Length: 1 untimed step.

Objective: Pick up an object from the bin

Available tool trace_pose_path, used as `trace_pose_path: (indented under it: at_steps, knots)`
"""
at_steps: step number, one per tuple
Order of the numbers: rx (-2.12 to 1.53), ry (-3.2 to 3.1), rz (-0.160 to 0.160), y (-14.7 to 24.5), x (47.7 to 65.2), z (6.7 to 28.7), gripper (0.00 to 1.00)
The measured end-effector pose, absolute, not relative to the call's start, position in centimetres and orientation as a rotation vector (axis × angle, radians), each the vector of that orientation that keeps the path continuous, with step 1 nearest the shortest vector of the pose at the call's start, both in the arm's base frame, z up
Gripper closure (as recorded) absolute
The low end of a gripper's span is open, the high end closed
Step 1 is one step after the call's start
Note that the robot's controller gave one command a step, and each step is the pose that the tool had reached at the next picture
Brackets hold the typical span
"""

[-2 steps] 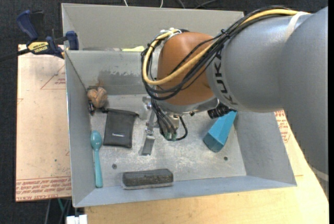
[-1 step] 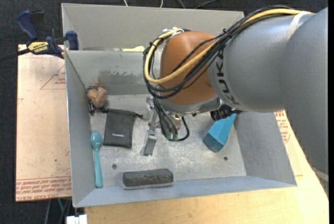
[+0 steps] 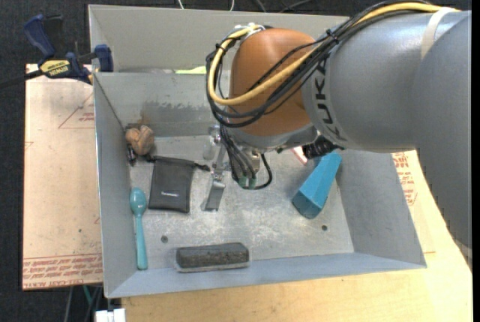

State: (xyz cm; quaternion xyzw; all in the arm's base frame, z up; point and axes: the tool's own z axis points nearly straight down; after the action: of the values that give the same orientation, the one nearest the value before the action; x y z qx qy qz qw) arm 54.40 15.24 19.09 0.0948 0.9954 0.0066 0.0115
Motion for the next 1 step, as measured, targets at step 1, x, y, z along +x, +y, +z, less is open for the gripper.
trace_pose_path:
  at_steps: [1]
  knots:
    - [0.342,3.112,0.017,13.70,58.50,22.48,0.00]
